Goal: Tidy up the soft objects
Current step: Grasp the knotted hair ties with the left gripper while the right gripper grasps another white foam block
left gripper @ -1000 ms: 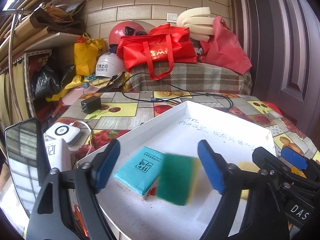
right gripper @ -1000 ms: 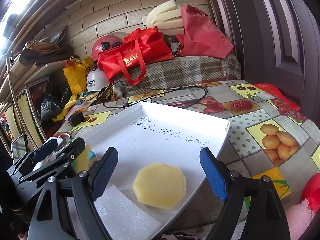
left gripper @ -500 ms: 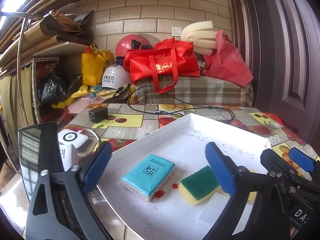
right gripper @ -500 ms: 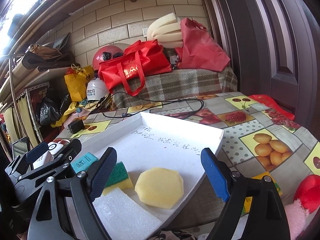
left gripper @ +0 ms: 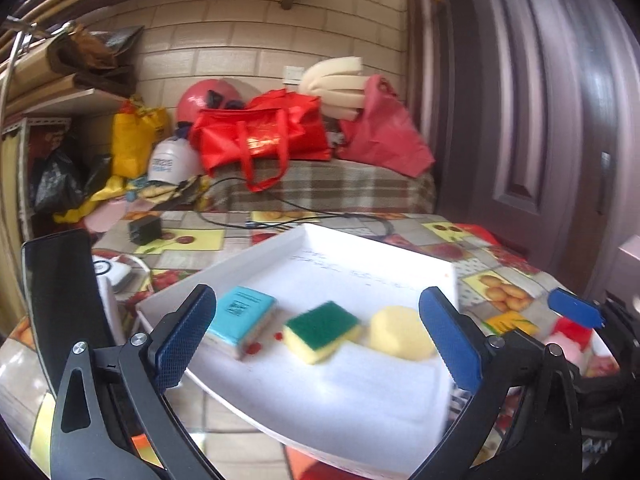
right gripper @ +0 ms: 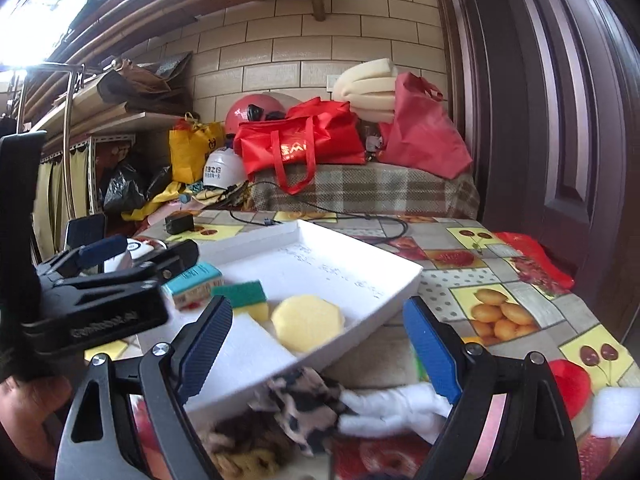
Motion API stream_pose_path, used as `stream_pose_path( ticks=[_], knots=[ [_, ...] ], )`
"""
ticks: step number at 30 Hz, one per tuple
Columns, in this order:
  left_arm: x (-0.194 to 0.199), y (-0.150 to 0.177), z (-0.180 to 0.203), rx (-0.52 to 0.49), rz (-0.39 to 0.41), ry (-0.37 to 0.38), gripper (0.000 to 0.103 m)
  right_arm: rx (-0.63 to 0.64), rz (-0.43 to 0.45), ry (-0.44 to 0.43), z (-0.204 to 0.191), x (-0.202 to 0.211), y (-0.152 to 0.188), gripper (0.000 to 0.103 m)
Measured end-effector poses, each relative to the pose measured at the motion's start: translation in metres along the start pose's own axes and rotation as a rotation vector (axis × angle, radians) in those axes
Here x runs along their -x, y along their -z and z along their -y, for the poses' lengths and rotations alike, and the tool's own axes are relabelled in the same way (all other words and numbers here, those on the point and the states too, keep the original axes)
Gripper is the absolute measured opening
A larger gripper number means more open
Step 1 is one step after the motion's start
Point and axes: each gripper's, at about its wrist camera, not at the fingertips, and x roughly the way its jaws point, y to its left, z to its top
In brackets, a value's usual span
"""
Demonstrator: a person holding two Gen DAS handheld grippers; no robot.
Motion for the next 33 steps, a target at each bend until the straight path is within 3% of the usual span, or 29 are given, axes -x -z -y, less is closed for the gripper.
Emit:
stream_pose_path(
  ticks=[6, 11, 14, 18, 22, 28, 30, 33],
  knots=[
    [0.009, 0.008, 0.048, -0.137, -0.062, 0.148, 0.103, -0.083, -0.068, 0.064, 0.068, 0.022, 0.013, 0.088],
    [0.01, 0.019, 0.09, -0.219, -0.193, 0.38, 0.102, -0.155, -0.157, 0.153, 0.151, 0.044, 0.028, 0.088],
    [0.013, 0.028, 0.121, -0.304, -0.266, 0.489, 0.102, -0.165, -0.192, 0.158, 0.194, 0.059, 0.034, 0.088],
    [0.008, 0.042, 0.165, -0.44, -0.353, 0.496, 0.102, -0.135, -0.25, 0.078, 0.227, 0.066, 0.04, 0.088],
    [-0.006, 0.053, 0.189, -0.502, -0.432, 0.475, 0.102, -0.129, -0.412, -0.047, 0.247, 0.047, 0.054, 0.088],
    [-0.021, 0.066, 0.196, -0.545, -0.528, 0.456, 0.101, 0.083, -0.515, 0.008, 0.24, 0.031, 0.062, 0.088],
    [-0.024, 0.068, 0.195, -0.54, -0.543, 0.462, 0.096, 0.096, -0.536, 0.003, 0.243, 0.028, 0.064, 0.088],
    [-0.027, 0.067, 0.192, -0.519, -0.558, 0.489, 0.077, 0.118, -0.547, 0.006, 0.247, 0.027, 0.065, 0.088]
  ],
)
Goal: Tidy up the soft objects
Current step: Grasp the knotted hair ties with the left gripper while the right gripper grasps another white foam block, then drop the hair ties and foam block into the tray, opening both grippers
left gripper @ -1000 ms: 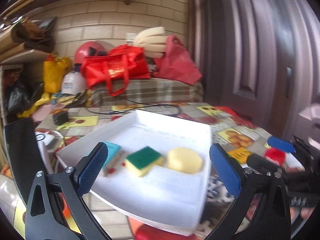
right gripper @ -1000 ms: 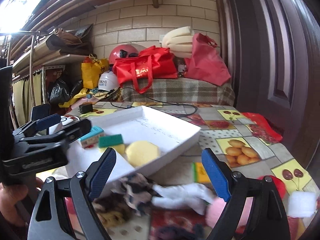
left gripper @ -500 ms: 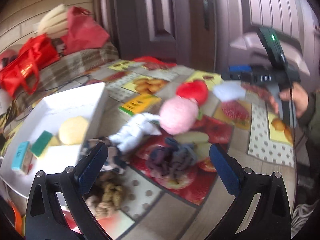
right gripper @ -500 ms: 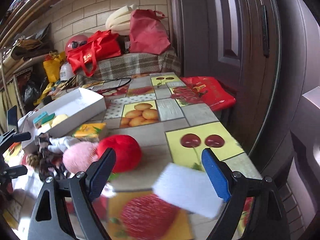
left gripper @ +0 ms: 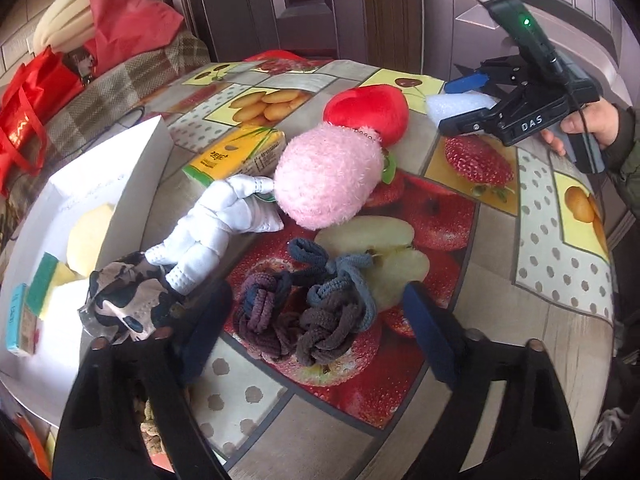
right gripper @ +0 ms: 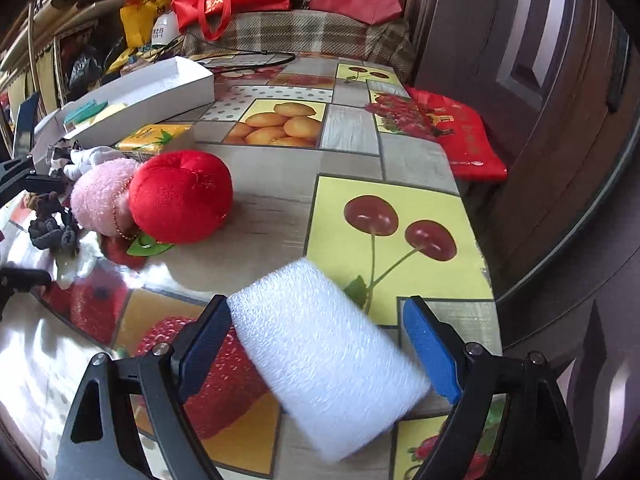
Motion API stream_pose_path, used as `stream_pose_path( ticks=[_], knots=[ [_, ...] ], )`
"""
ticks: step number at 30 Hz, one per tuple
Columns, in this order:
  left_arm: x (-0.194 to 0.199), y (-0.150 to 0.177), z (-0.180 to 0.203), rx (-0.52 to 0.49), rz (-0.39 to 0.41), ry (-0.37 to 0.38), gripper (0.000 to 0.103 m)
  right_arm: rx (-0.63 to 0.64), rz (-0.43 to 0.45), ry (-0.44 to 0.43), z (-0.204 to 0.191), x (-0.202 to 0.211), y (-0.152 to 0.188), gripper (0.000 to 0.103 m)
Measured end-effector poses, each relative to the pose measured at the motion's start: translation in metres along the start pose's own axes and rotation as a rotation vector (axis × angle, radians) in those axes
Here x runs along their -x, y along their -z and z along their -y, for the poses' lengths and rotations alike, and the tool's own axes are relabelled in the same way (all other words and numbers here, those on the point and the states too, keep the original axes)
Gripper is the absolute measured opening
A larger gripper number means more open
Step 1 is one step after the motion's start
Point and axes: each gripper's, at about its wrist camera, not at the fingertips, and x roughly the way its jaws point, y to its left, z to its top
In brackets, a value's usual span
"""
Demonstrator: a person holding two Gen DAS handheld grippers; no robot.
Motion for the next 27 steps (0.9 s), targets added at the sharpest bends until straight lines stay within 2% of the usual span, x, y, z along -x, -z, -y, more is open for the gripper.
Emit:
stream_pose_path(
  ticks=[2, 3, 4, 7, 11, 13, 17, 19, 23, 27],
  knots=[
    [0.002, 0.0, -0.003, 0.016, 0.009, 0.015, 0.055, -0.002, -0.014, -0.016, 0.001, -0.002, 0.002, 0.085],
    [0.003, 0.0, -0.004, 0.021, 0.014, 0.019, 0.05, -0.004, -0.014, -0.03, 0.001, -0.001, 0.003, 0.081],
    [0.003, -0.001, -0.004, 0.022, 0.018, 0.022, 0.041, -0.007, -0.011, -0.051, 0.0, 0.002, 0.005, 0.071],
    [0.008, -0.001, 0.002, -0.011, 0.048, 0.015, 0.033, -0.011, 0.004, -0.049, -0.002, 0.009, 0.01, 0.065],
    [0.026, 0.002, 0.014, -0.066, 0.136, -0.023, 0.032, -0.042, 0.067, -0.038, -0.011, 0.025, 0.021, 0.062],
    [0.041, 0.006, 0.014, -0.061, 0.213, -0.04, 0.033, -0.091, 0.159, -0.072, -0.018, 0.042, 0.024, 0.062],
    [0.079, 0.023, -0.011, 0.086, 0.415, -0.083, 0.033, -0.165, 0.339, -0.118, -0.041, 0.071, 0.018, 0.062],
    [0.092, 0.03, -0.026, 0.164, 0.474, -0.131, 0.033, -0.198, 0.411, -0.122, -0.053, 0.078, 0.009, 0.062],
    [0.103, 0.039, -0.044, 0.221, 0.513, -0.282, 0.033, -0.269, 0.476, -0.084, -0.071, 0.071, -0.008, 0.062],
    [0.106, 0.048, -0.07, 0.285, 0.503, -0.329, 0.033, -0.28, 0.498, -0.065, -0.091, 0.059, -0.027, 0.062]
  ],
)
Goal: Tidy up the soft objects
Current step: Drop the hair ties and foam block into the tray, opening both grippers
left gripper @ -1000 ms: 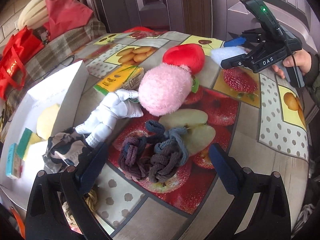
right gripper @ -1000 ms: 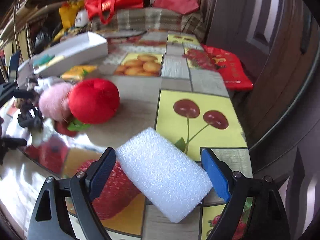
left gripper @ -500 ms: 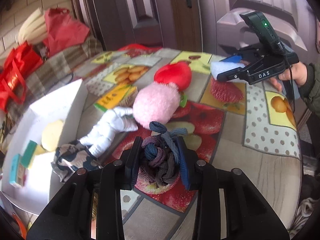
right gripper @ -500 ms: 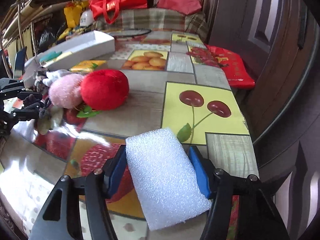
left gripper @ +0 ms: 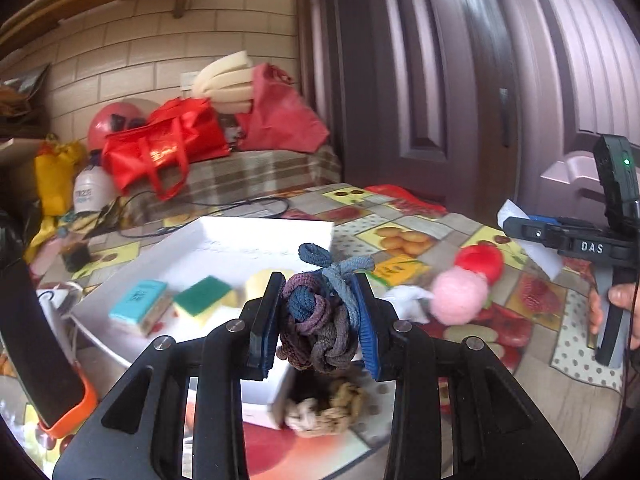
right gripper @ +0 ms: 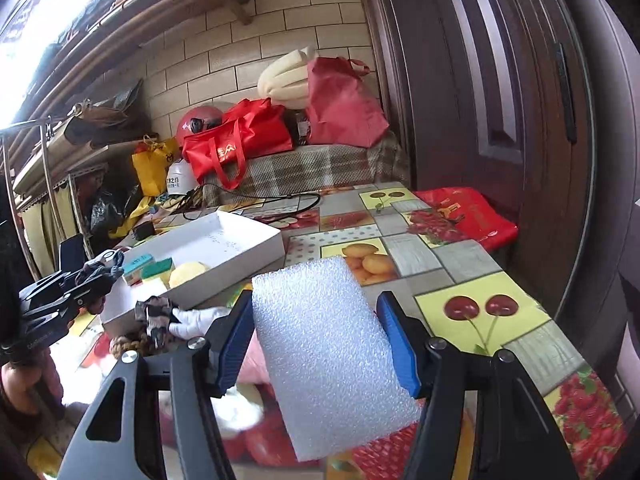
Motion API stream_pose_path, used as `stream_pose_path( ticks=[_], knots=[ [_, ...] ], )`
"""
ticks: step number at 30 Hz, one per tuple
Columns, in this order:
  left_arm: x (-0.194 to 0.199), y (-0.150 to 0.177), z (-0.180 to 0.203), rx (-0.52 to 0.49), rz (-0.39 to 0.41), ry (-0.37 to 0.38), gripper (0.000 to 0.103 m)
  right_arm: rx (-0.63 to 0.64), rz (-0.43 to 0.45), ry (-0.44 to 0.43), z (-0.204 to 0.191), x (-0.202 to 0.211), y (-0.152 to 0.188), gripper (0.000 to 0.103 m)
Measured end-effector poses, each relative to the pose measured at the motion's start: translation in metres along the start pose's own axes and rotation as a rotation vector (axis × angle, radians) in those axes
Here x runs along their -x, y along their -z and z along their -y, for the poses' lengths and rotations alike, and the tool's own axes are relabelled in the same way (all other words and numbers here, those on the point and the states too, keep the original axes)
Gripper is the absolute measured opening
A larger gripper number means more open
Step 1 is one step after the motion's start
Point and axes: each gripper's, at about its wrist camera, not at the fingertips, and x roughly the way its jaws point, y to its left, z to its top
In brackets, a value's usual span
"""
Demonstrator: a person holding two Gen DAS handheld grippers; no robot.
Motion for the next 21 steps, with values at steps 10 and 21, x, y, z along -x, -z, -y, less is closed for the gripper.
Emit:
stream_pose_path(
  ticks=[10, 21],
  knots=[
    [-0.008, 0.005, -0.05, 0.059, 0.002, -0.126, 0.033, 0.074, -0.024, -0.096, -0.066, -0.044, 0.0, 0.062],
    [-0.039, 0.001, -0.097, 0.155, -0.033, -0.252, 0.033, 0.083, -0.062, -0.235, -0.129, -0.09, -0.004, 0.062]
  ],
)
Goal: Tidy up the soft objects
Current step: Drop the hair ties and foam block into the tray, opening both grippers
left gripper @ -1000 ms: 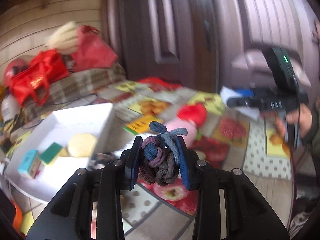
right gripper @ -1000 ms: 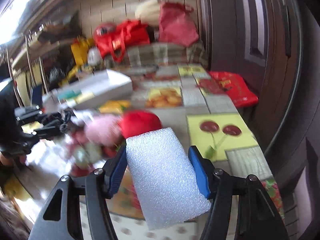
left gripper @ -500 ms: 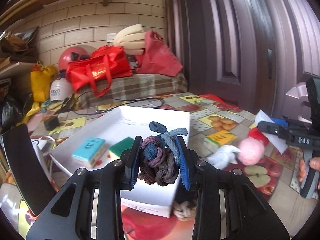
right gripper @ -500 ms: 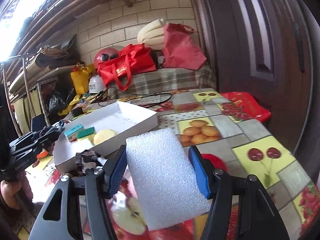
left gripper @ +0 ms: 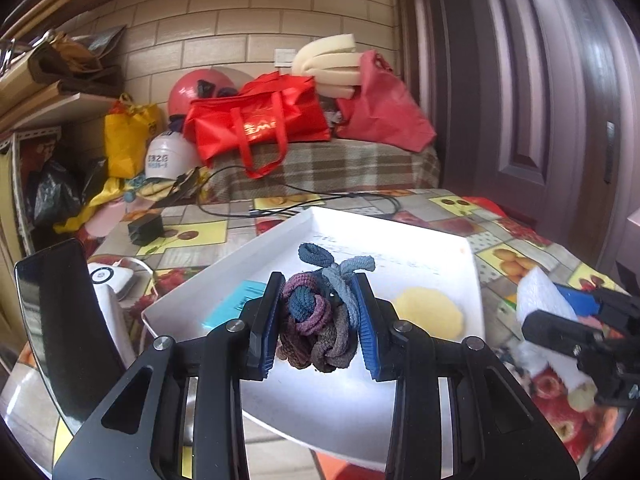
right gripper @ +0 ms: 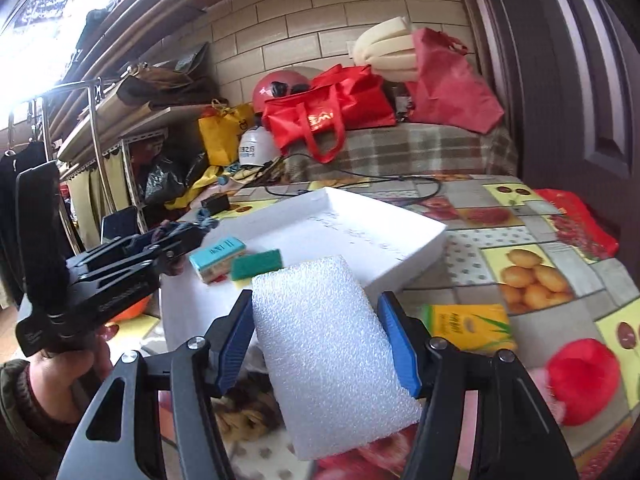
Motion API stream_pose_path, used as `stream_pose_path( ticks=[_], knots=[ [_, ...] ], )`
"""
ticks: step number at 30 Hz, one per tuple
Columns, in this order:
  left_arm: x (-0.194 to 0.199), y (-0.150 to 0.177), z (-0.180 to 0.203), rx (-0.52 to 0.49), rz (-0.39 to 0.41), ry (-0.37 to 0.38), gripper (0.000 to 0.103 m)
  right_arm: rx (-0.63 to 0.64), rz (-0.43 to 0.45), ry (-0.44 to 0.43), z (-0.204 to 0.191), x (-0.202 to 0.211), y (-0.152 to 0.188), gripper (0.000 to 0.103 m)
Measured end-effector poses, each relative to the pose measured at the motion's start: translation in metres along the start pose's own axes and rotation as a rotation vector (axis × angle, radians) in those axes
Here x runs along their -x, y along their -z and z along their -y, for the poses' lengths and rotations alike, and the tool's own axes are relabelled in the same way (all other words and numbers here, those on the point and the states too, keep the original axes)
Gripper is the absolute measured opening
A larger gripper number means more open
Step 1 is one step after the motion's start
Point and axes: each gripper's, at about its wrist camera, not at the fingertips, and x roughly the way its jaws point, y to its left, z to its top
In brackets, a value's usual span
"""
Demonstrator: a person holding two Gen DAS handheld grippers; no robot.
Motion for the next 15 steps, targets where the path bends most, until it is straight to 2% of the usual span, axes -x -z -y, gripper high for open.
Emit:
stream_pose_path(
  ticks=[7, 11, 15],
  knots=[
    [-0.026, -0.01, -0.005, 0.002, 0.013, -0.062, 0.034, -0.066, 0.001, 0.002, -0.013, -0.038, -0.013, 0.062],
    [-0.039, -0.015, -0.016, 0.048, 0.006, -0.089, 0.034, -0.106, 0.0, 0.03, -0.009, -0.055, -0.02, 0.062],
    [-0.051, -0.018, -0.027, 0.095, -0.032, -0.103, 0.034, -0.082, 0.006, 0.066, -0.012, -0.069, -0.027, 0.062]
  ],
)
